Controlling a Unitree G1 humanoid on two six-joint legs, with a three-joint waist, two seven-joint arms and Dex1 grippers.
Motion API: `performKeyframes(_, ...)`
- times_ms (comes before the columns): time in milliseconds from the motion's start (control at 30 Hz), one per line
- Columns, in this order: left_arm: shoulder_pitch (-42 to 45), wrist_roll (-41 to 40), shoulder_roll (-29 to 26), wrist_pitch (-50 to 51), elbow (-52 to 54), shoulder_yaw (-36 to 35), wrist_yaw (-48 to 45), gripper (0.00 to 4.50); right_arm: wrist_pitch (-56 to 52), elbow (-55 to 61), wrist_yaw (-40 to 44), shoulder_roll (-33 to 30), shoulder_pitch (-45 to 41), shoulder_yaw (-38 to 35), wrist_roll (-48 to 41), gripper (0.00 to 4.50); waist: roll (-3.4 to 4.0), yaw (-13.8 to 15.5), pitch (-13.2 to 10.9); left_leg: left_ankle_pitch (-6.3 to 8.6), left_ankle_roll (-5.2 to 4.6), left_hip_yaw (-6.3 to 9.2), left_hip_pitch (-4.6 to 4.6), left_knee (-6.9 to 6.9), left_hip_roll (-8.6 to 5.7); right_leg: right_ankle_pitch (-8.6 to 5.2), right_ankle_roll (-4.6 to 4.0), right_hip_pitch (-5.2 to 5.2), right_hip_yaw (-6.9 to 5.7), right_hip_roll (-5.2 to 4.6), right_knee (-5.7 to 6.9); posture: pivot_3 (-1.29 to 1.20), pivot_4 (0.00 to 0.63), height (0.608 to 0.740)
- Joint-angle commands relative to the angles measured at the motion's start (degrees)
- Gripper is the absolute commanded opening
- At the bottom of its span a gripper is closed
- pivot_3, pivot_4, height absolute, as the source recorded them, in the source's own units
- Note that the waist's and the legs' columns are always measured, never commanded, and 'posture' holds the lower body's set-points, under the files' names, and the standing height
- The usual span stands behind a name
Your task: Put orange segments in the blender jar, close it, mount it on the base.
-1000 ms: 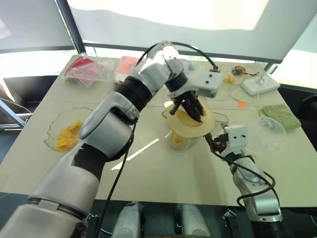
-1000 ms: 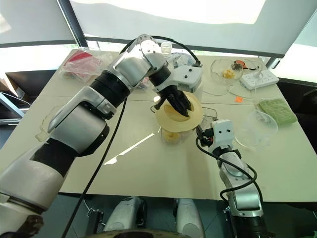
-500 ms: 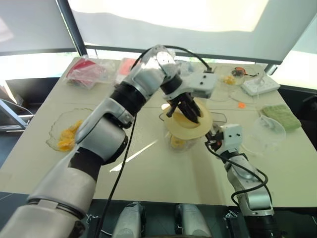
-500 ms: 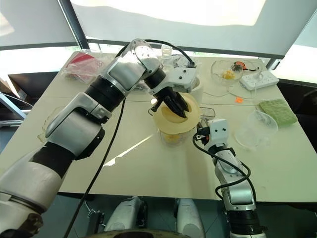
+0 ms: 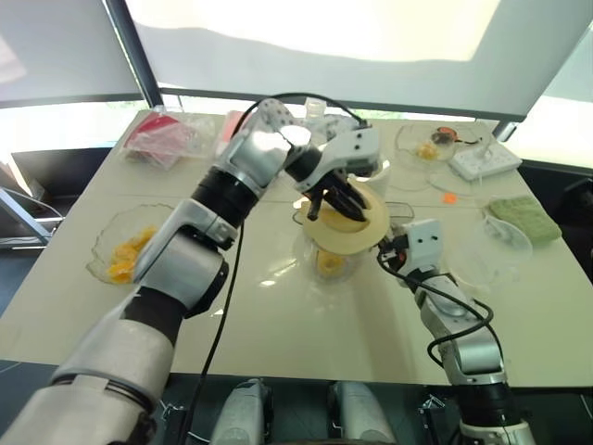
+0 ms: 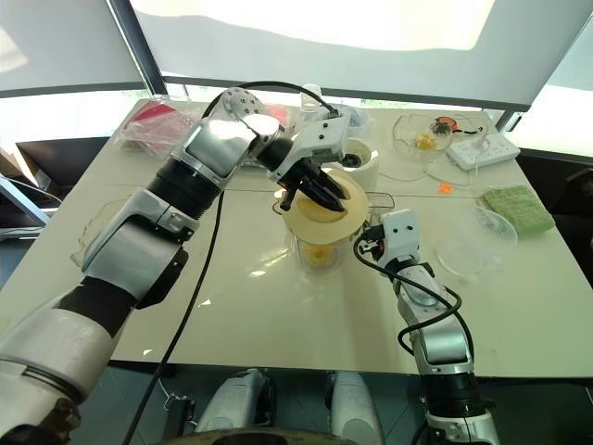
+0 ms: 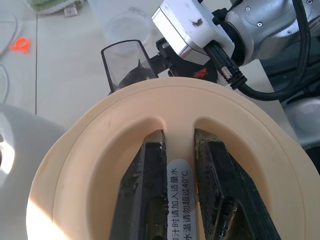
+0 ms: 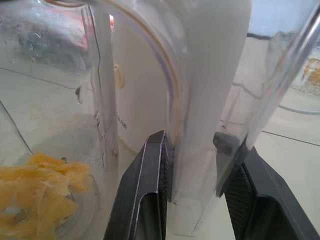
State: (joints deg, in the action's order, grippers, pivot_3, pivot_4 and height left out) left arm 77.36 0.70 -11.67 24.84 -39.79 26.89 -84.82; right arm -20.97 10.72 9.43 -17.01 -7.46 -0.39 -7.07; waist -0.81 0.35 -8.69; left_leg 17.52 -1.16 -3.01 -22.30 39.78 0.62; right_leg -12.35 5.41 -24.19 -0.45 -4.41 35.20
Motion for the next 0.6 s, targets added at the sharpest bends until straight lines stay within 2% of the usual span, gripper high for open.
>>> performKeyframes(33,-4.3,4.6,0.8,2.9,-5.4,4.0,2.7,0.21,-0.5,-0.3,0.0,-1.6,-1.2,0.0,2.9,0.97,0.00,0.0,0.1,0.00,0.00,0.00,0.02,0.00,0.00,0.00,0.00,0.02,0.00,0.00,0.00,0.00,0.150,0.740)
performKeyframes(367,-10.5,2.8,-0.4,15.6,7.0,3.7,7.8,0.21,-5.7,1.5,-0.3,-1.2,-1.7,0.6,2.6,0.97,0.09,-0.1,0.8,0.00,0.00,0.05,0.26,-0.01,0.02,-0.02,0.01,0.28,0.00,-0.03,-0.04,0.00,0.150,0.740)
performKeyframes(600,-11.3,2.8,-0.5,17.2,5.9,2.6,11.6,0.21,-6.8,-1.0,0.5,-1.6,-3.8,2.0,3.2,0.97,0.08,-0.3,0.8,0.02,0.01,0.08,0.93,-0.26,0.02,-0.19,0.25,0.76,-0.02,-0.13,-0.24,0.00,0.150,0.740)
